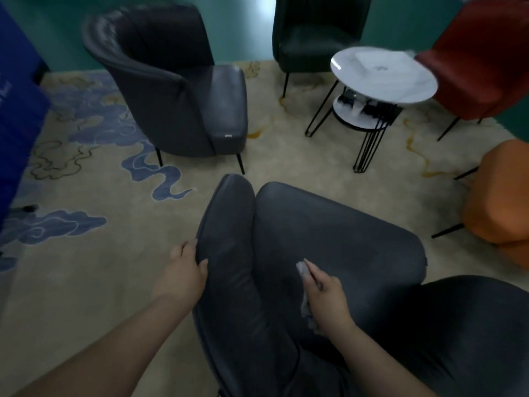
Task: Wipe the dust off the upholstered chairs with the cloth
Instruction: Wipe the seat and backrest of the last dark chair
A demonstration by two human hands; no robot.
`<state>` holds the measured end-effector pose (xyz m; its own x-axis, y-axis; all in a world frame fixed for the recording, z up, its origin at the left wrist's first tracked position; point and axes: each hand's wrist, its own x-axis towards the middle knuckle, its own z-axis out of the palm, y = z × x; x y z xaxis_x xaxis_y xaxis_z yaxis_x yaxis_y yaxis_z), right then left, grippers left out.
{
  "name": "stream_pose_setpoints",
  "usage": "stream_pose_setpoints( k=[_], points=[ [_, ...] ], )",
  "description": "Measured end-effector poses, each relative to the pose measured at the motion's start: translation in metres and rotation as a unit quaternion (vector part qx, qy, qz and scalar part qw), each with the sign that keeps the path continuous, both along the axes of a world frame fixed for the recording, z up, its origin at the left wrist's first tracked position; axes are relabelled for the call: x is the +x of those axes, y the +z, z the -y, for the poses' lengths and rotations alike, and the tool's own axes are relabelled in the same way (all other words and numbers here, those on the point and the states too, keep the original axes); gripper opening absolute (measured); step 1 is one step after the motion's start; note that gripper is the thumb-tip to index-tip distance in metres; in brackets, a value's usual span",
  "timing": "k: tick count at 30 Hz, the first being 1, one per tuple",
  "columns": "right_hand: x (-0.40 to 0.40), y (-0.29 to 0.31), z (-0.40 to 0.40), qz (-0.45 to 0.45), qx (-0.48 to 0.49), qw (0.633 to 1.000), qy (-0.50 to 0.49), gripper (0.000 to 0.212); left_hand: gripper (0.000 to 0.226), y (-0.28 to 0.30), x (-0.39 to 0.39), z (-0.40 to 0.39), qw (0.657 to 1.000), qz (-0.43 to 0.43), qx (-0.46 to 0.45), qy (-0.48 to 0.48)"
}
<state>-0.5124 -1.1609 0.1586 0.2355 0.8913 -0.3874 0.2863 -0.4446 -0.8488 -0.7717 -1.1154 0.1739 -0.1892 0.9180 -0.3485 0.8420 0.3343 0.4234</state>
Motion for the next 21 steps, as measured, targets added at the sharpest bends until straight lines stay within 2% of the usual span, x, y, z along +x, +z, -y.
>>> stream_pose_setpoints(
  k=[3,6,9,13,21],
  points=[
    [-0.010,0.025,-0.005,0.004,0.027,1.000,0.000,0.031,0.050,0.005,-0.010,0.023,1.000,-0.008,0.011,-0.001],
    [-0.023,0.047,-0.011,0.003,0.037,0.999,-0.010,0.036,0.052,0.013,-0.028,0.020,0.998,-0.032,0.037,-0.045],
    [-0.048,0.063,-0.020,-0.023,0.054,0.998,-0.029,0.032,0.054,0.028,-0.054,-0.003,0.992,-0.040,0.066,-0.098],
    [-0.101,0.077,-0.045,0.010,0.093,0.993,-0.071,0.033,0.057,0.054,-0.104,-0.050,0.976,-0.075,0.104,-0.174],
    [-0.204,0.085,-0.103,-0.016,0.098,0.984,-0.146,0.037,0.058,0.083,-0.221,-0.096,0.940,-0.140,0.140,-0.277]
  ],
)
